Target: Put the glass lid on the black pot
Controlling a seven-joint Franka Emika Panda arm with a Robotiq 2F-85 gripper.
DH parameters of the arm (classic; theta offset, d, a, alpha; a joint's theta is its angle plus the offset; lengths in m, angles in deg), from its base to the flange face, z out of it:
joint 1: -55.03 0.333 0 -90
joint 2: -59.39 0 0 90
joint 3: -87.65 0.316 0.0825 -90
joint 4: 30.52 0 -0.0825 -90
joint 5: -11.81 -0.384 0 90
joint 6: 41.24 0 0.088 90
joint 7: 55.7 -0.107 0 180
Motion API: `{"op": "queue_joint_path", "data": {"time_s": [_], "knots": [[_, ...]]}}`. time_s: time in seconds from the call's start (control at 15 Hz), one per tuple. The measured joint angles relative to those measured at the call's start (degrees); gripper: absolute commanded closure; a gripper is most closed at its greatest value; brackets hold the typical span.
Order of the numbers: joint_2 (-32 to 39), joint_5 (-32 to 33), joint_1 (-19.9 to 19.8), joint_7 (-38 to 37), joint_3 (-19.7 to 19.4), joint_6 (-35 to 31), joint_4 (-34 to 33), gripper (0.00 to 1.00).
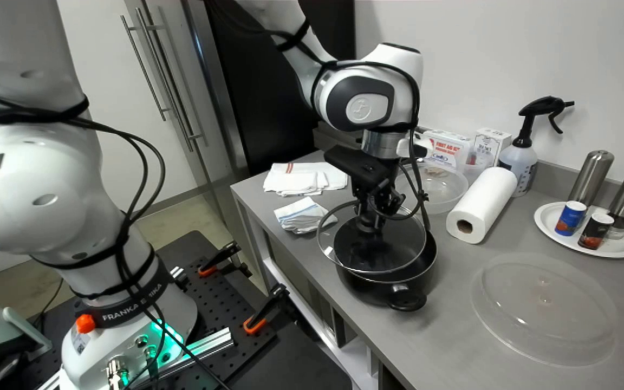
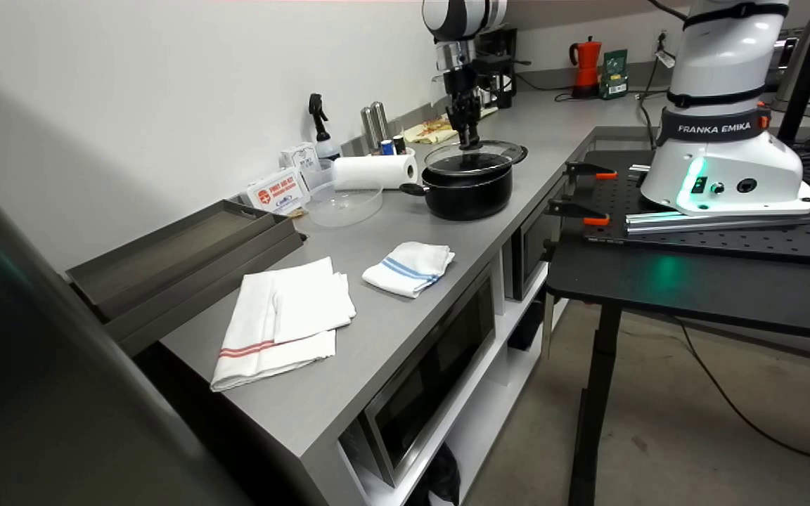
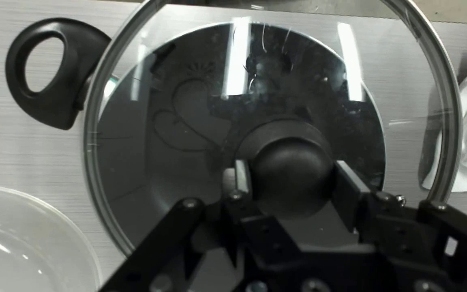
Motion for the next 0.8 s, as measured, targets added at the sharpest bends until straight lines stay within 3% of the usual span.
{"op": "queue_joint_path", "data": {"time_s": [0.8], "knots": [[4.71,3.41,0.87,-3.92,-0.10,0.00,-4.60,0.74]]}}
